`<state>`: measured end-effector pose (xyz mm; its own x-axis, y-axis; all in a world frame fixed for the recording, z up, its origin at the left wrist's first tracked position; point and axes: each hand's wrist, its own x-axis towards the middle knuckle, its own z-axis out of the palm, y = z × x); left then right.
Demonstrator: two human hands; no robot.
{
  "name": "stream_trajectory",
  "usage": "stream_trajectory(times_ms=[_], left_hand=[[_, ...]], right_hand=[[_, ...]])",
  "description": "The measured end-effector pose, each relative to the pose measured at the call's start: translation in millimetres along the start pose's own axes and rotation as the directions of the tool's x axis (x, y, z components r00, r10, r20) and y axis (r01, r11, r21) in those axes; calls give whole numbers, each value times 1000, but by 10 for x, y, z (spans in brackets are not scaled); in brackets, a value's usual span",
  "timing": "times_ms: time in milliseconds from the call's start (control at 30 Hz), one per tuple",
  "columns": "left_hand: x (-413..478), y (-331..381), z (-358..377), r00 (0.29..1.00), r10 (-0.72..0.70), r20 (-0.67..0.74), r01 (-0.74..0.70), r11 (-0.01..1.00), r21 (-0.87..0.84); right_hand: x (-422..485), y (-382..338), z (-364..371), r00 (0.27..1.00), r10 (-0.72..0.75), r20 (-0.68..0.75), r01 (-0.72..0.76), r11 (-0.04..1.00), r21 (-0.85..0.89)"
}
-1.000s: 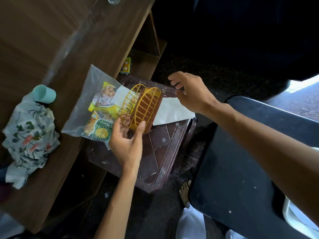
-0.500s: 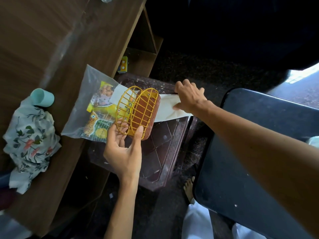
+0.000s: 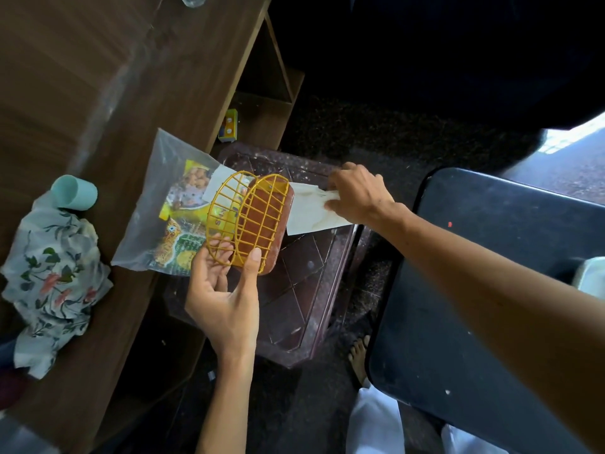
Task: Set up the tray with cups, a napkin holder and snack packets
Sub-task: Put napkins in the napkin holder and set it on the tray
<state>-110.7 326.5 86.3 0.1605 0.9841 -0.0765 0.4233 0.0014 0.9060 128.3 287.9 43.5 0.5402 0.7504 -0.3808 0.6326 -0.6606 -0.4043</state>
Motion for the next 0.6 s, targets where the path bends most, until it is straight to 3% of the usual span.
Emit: stream_trajectory(times_ms=[133,233,300,367,433,533,600], left_hand=[[11,-50,-30,1000,20,1,-20,1000,8],[-8,-72,-42,999,40,12,-40,999,16],[-37,-60,-38,998,52,23,-52,999,15],[-89,-7,-14,996,76,51,-76,997,10],[-175,59,33,988,116,98,-119,992,27],[-324,148,132,965,168,201,-178,984,32],[-437,167,214,929,201,310,-214,977,8]], right_hand=[[-109,113,33,995,42,-86,-21,973,228],[-320,241,-4,990,116,-84,-63,878,474],[-542,340,-45,976,212,-52,-115,699,706],[-815,441,-89,956,290,38,-154,388,909],[-1102,567,-108,934,334,125,-187,160,969],[-1556,786,-142,913,375,164,-177,-2,984],[-1851,955,-172,893,425,149,-146,-40,988]])
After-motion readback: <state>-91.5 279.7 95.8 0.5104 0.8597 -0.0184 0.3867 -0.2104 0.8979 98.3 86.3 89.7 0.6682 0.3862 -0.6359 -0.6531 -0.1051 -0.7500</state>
